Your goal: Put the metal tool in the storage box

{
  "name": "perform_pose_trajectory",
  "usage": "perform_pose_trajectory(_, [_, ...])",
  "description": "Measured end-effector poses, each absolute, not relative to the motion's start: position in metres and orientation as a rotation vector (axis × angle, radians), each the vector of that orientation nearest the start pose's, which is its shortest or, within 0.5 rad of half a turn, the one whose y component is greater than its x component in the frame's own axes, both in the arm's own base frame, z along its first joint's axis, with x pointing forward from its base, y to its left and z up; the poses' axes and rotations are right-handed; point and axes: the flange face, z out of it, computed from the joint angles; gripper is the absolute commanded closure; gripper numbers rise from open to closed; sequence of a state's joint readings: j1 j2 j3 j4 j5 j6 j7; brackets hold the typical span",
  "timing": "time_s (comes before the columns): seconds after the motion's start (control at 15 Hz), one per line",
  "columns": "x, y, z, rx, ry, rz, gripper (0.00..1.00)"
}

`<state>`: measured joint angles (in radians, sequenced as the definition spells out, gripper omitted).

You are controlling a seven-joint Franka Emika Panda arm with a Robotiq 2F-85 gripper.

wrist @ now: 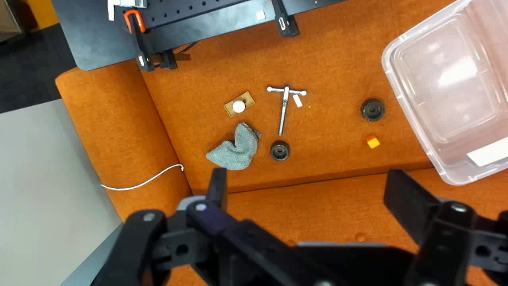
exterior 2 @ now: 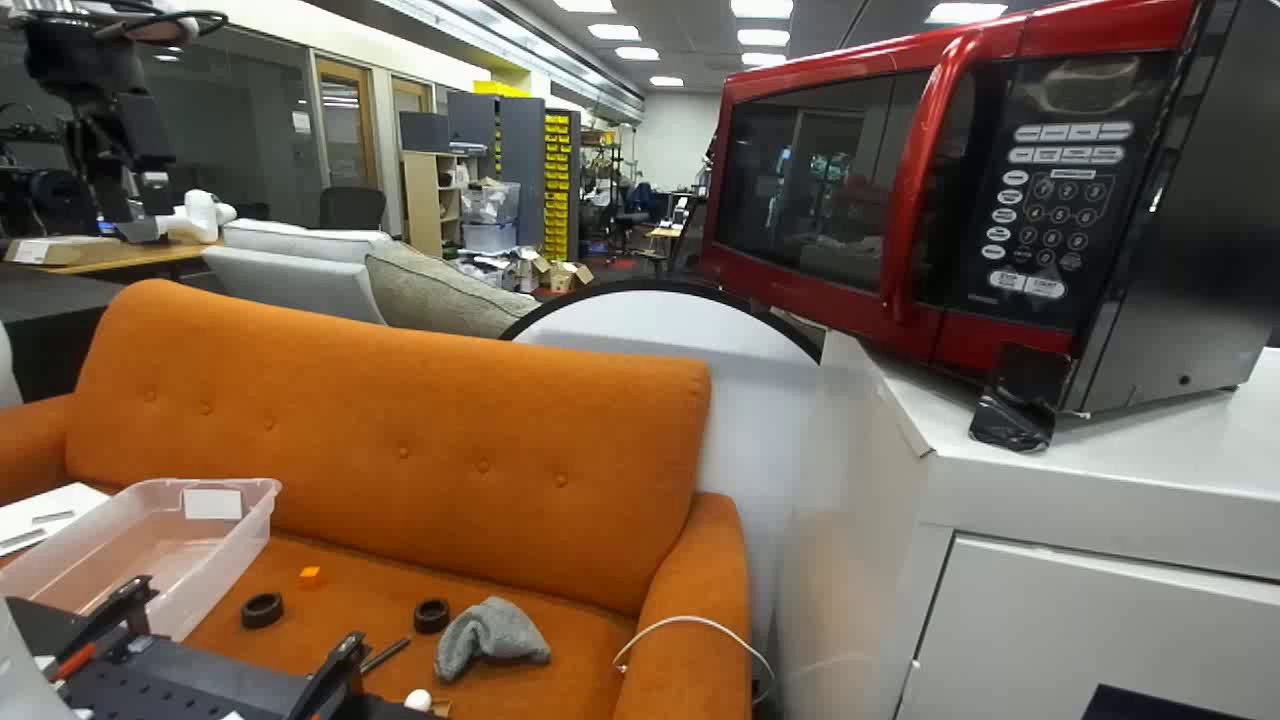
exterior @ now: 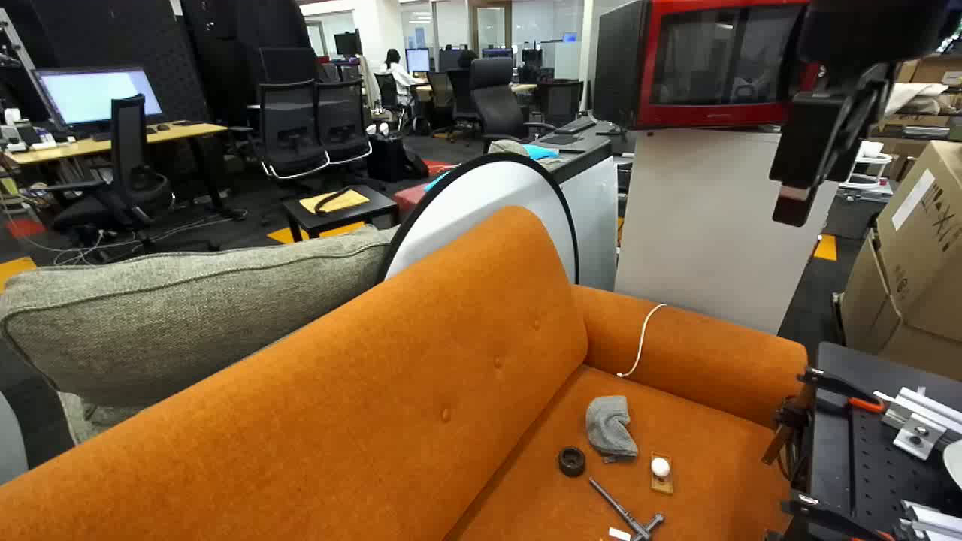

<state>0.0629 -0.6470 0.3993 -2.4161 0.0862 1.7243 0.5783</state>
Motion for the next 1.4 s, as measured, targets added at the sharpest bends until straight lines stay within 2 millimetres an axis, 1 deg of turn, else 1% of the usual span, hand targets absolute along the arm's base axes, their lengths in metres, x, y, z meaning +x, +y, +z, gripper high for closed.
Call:
perform_pose_trajectory(0.27, [0.313, 0.181, 0.507, -3.295, 0.362, 0.009, 0.00])
perform_pose_trajectory(0.4, [0.316, 0.177, 0.498, -3.294, 0.361, 0.043, 0.00])
perform_pose_trajectory(0.47, [0.319, 0.174, 0.491, -3.295, 0.356, 0.073, 0.00])
perform_pose_trajectory(0.6, [0.327, 0.168, 0.468, -3.295, 0.347, 0.149, 0.00])
perform_pose_trajectory(0.73, [0.338, 0.165, 0.439, -3.292, 0.331, 0.237, 0.00])
perform_pose_trajectory(1.0, [0.365, 0.170, 0.379, -3.285, 0.295, 0.406, 0.00])
perform_pose_trajectory(1.07, [0.372, 0.171, 0.365, -3.284, 0.287, 0.448, 0.00])
perform_pose_trajectory(1.13, [0.376, 0.172, 0.357, -3.280, 0.287, 0.482, 0.00])
perform_pose_trajectory(1.2, [0.377, 0.171, 0.355, -3.277, 0.289, 0.494, 0.00])
perform_pose_trajectory(1.4, [0.374, 0.173, 0.366, -3.281, 0.282, 0.451, 0.00])
